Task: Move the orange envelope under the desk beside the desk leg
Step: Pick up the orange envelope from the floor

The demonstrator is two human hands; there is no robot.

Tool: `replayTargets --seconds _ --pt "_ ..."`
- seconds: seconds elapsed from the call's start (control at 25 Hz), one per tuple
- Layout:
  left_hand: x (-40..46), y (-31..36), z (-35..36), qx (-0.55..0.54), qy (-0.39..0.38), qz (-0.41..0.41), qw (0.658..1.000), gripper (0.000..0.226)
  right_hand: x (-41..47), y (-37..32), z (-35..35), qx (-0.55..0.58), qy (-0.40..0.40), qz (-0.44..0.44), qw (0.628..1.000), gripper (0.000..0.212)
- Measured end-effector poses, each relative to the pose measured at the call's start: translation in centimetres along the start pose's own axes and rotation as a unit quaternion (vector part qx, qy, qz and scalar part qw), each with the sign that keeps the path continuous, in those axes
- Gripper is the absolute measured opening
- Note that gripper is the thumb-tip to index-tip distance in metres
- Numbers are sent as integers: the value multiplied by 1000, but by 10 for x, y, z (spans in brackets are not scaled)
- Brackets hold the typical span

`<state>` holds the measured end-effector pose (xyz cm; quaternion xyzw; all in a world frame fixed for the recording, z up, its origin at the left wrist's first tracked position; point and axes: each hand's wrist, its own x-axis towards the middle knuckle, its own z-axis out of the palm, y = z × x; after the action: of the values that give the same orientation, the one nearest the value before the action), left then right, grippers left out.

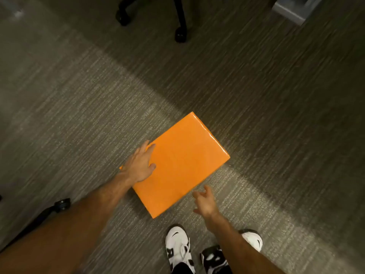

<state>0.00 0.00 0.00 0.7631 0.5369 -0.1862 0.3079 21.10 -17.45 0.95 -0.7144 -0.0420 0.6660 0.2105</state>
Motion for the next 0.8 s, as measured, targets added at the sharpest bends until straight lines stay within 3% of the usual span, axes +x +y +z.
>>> replayTargets --seconds 0.16,0.28,0.36,0.44,0.6,0.8 --pt "29 -28 27 -9 -27 -82 996 99 44 16 11 69 -3 40 997 68" --pt "42 -37 49 -35 -43 -139 989 107 66 22 13 100 -23 34 994 49" --pt "49 -40 53 -65 -28 -152 986 104 74 25 13 167 -35 38 985 32" --pt "50 -46 55 -101 -35 -150 983 91 76 27 8 229 -41 53 971 28" --pt "32 -30 61 -188 -73 -141 969 77 65 14 -25 210 14 21 977 34" --pt "12 40 59 -289 -19 -128 949 72 43 -17 -83 198 101 -25 975 57"
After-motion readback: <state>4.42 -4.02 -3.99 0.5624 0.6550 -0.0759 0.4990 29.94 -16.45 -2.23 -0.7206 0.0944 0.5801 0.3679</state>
